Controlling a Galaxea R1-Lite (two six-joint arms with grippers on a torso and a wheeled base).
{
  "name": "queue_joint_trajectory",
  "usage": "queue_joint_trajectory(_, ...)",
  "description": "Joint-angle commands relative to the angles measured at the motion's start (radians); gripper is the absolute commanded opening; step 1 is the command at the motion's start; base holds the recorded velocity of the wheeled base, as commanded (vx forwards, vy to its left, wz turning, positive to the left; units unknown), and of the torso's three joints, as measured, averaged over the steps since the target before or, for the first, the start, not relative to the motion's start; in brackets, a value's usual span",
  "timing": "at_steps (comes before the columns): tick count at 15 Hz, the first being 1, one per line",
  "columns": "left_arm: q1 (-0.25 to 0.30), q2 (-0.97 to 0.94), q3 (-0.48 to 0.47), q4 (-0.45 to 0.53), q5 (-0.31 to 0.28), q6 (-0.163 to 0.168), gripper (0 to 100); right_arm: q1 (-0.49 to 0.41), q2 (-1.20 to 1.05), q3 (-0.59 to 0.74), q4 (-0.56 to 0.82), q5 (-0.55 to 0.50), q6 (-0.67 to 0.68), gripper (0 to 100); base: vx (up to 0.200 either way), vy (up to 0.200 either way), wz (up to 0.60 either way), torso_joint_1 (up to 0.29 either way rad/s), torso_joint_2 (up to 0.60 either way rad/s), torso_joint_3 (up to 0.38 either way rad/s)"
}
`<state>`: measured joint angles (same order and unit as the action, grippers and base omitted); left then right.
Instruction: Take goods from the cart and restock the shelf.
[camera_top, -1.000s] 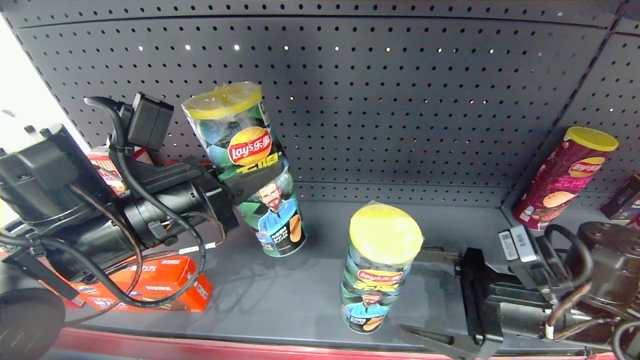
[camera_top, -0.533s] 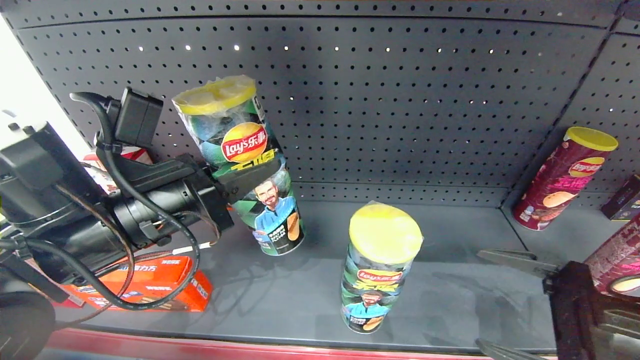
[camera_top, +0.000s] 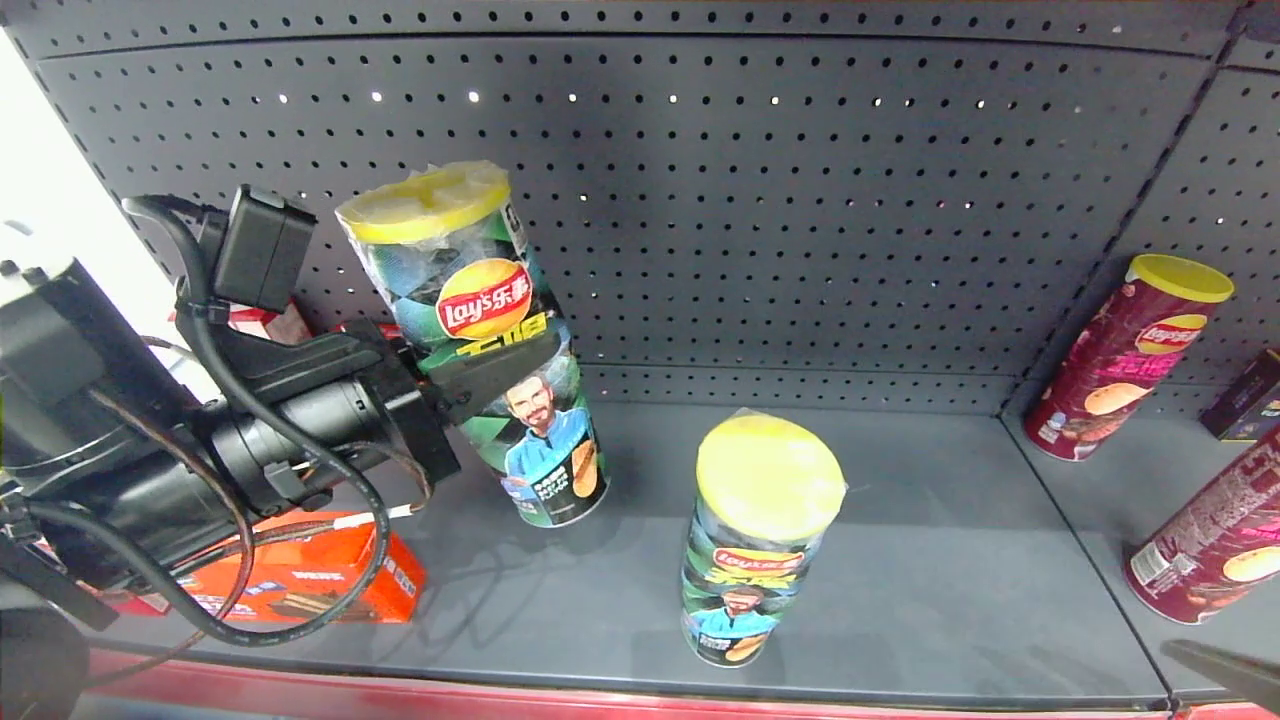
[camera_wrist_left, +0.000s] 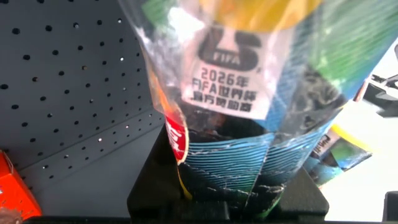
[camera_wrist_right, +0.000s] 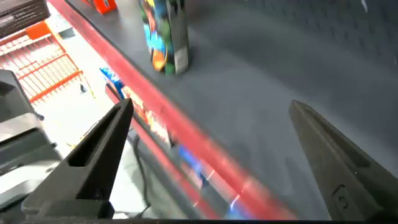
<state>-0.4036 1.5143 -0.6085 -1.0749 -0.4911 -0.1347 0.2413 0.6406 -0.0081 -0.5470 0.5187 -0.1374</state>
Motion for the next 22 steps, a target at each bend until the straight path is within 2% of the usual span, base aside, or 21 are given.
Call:
queue_joint_trajectory(1,-0.001,0.000,-0.002,0.000,0.000,0.000,0,-0.042,-0.558,0.008,0.466,-0.114,0.082,100,0.000,0.000,0.00,0.000,0.00,0.000)
queue_joint_trajectory(2,-0.001,0.001,-0.004,0.000,0.000,-0.002,0,-0.042,-0.555,0.008,0.478,-0.126,0.082,100,0.000,0.000,0.00,0.000,0.00,0.000)
queue_joint_trajectory(4,-0.001,0.003,0.000,0.000,0.000,-0.002,0,-0.043,-0.538,0.008,0.486,-0.416,0.093,100,0.000,0.000,0.00,0.000,0.00,0.000)
queue_joint_trajectory(5,0.002,0.001,0.003,0.001,0.000,0.000,0,-0.043,-0.536,0.008,0.544,-0.592,0.118,100,0.000,0.000,0.00,0.000,0.00,0.000)
queue_joint_trajectory(6,0.003,0.003,0.003,0.000,0.002,-0.002,0,-0.045,-0.536,0.007,0.561,-0.625,0.142,100,0.000,0.000,0.00,0.000,0.00,0.000)
queue_joint_trajectory(13,-0.006,-0.032,0.087,0.012,0.000,0.024,0,-0.043,-0.536,0.007,0.547,-0.603,0.148,100,0.000,0.000,0.00,0.000,0.00,0.000)
queue_joint_trajectory(16,-0.001,-0.016,0.047,0.018,-0.007,0.033,0,-0.043,-0.536,0.007,0.547,-0.603,0.148,100,0.000,0.000,0.00,0.000,0.00,0.000)
queue_joint_trajectory(19,-0.009,0.035,-0.048,0.020,-0.017,0.037,0,-0.043,-0.536,0.007,0.547,-0.603,0.147,100,0.000,0.000,0.00,0.000,0.00,0.000)
queue_joint_trajectory(20,-0.011,0.049,-0.071,0.020,-0.017,0.043,0,-0.043,-0.536,0.007,0.547,-0.603,0.147,100,0.000,0.000,0.00,0.000,0.00,0.000)
queue_joint_trajectory(21,-0.015,0.067,-0.099,0.021,-0.018,0.070,0,-0.043,-0.536,0.007,0.547,-0.603,0.147,100,0.000,0.000,0.00,0.000,0.00,0.000)
queue_joint_trajectory(22,-0.006,0.081,-0.117,0.020,-0.018,0.076,0,-0.043,-0.536,0.007,0.547,-0.603,0.148,100,0.000,0.000,0.00,0.000,0.00,0.000)
